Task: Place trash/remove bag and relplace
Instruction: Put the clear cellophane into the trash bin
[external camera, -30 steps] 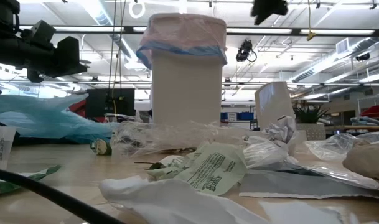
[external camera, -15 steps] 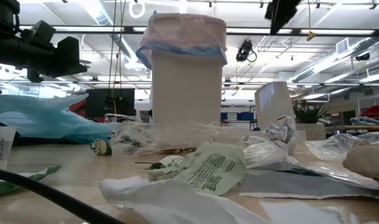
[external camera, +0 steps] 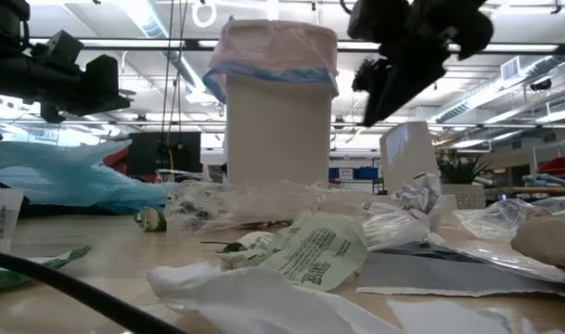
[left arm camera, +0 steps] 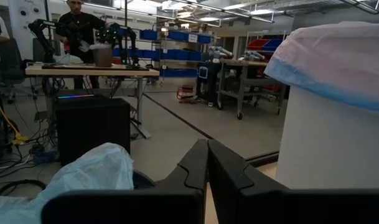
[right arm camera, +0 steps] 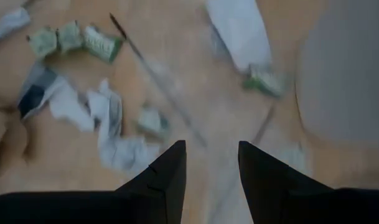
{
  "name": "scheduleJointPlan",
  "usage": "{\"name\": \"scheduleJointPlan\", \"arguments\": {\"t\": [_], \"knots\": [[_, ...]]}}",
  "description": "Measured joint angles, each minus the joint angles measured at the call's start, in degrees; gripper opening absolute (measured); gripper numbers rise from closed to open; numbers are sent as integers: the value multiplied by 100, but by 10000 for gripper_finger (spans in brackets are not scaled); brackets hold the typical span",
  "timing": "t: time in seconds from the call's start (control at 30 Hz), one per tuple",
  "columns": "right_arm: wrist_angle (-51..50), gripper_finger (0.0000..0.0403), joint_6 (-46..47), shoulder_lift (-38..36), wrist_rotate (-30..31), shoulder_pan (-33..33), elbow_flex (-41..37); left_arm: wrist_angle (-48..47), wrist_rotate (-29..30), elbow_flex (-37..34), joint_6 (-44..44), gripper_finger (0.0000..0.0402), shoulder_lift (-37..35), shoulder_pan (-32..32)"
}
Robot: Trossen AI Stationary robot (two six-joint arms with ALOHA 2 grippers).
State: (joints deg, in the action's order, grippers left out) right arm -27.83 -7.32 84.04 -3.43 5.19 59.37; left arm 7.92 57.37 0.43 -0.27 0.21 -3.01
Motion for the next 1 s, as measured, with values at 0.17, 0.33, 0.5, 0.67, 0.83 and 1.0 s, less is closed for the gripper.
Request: {"name": "scheduleJointPlan", "arguments": {"t": [0.17,0.33,0.5,0.67,0.83,1.0], "knots": [[1309,138,-135,530,-409,127,-242,9,3,-2,0,21,0,0],[2190,165,21,1175,-419,177,-250,0,2,-2,0,21,4,1],[2879,206,14,1679,-419,199,-250,-2,2,0,0,21,4,2],[3561,247,13,2124,-411,218,-248,-3,2,-1,1,21,7,2],[3803,275,12,2677,-347,222,-249,-2,2,0,0,21,4,0],[3453,253,114,2866,-332,303,-216,-2,2,0,0,21,4,1]]}}
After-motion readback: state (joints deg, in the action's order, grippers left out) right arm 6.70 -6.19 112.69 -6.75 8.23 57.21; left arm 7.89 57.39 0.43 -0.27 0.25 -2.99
